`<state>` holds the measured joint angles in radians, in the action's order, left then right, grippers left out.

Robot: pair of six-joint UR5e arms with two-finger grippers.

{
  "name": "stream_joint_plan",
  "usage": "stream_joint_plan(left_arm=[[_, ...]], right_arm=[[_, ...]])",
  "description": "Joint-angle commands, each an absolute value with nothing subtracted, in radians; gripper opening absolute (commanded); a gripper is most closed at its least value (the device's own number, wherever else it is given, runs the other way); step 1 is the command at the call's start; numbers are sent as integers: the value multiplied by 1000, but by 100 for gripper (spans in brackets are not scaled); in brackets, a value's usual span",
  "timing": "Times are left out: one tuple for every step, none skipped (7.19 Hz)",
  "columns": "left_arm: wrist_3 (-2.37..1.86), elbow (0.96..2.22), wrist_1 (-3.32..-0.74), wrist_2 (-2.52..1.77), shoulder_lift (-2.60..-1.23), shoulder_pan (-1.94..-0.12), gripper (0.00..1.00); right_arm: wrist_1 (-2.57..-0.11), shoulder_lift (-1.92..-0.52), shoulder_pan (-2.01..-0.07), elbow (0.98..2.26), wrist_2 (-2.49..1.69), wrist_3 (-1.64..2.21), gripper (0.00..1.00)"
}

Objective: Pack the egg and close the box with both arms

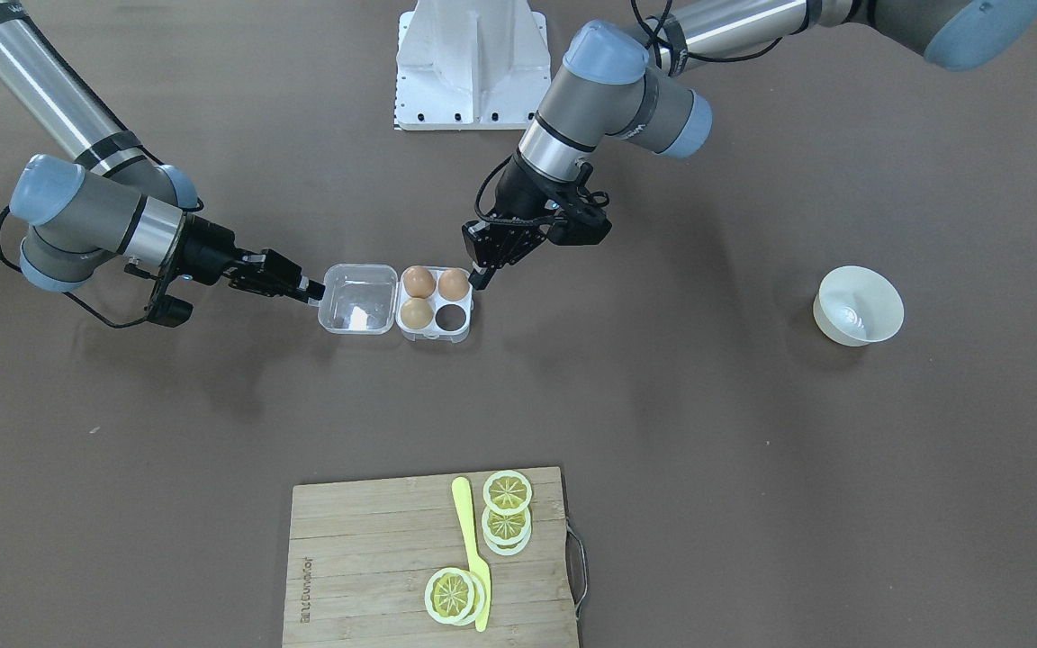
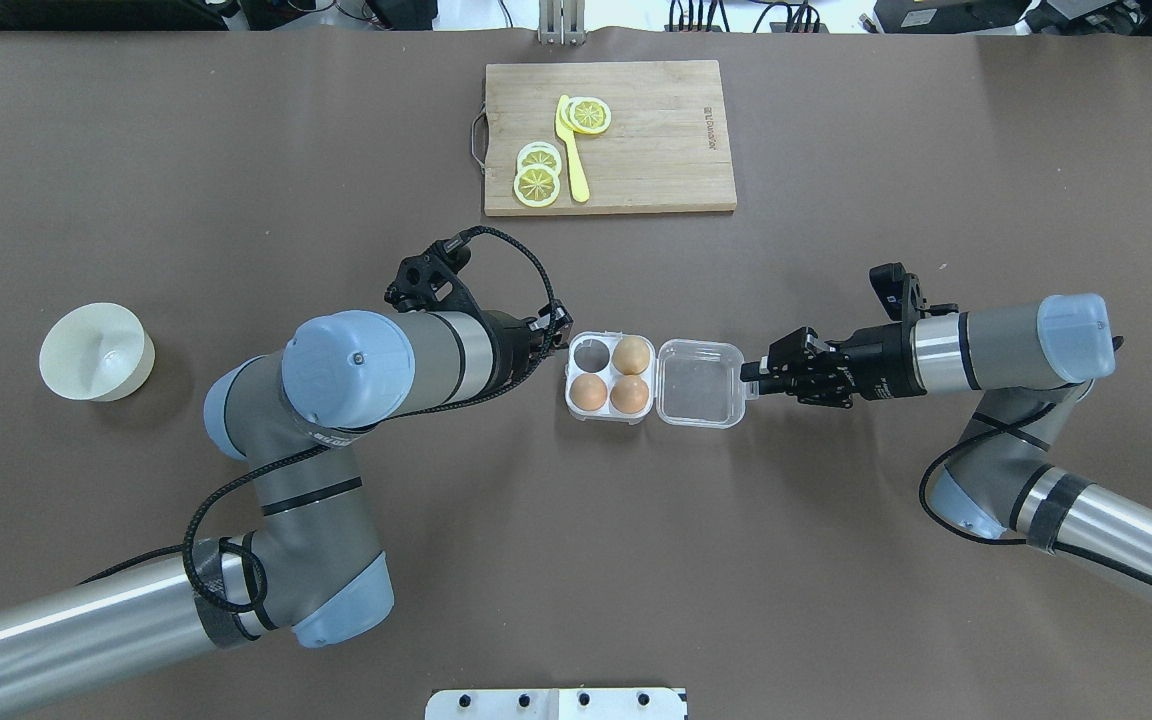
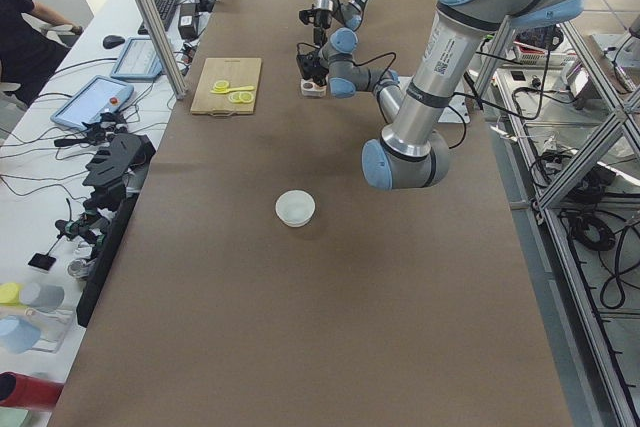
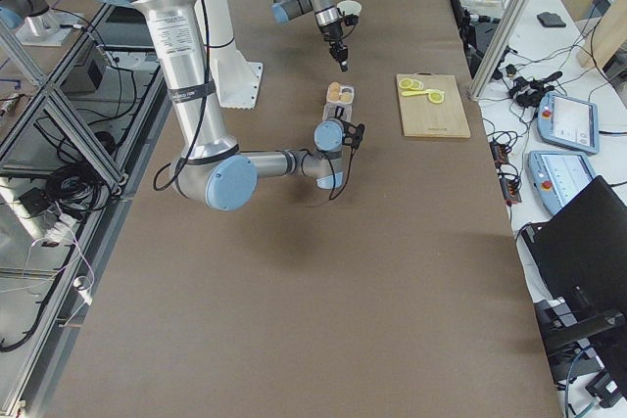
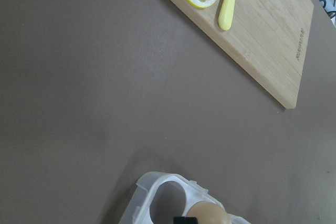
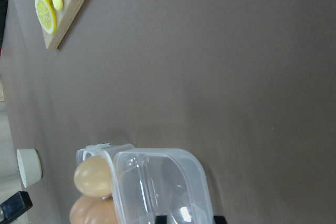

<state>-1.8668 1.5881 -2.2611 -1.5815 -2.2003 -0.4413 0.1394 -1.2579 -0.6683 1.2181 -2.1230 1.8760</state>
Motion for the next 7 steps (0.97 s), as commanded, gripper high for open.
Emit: stream_joint_plan(left_arm=[[-1867,1588,-2261,-1582,-2200,-442,0],[-1867,1589,-2261,-1582,-2200,-442,0],[-1867,1588,-2261,-1582,-2200,-442,0],[-1867,1589,-2261,-1582,-2201,-442,0],[-1867,1589,-2261,-1582,-2200,-442,0],[-1867,1597,-2261,-1582,-2198,-442,0],[-1865,1601,-2250,-1583,-2200,-443,0]], right_arm=[[140,-1259,-670,1218,-2123,1876,34],[140,-1259,-670,1218,-2123,1876,35],[140,-1259,-670,1219,-2123,1875,34],[140,-1258,-670,1218,-2123,1876,35],[140,-1258,-670,1219,-2123,1876,34],[140,-1258,-670,1220,-2123,1876,34],[140,-1258,-672,1220,-2122,1876,25]])
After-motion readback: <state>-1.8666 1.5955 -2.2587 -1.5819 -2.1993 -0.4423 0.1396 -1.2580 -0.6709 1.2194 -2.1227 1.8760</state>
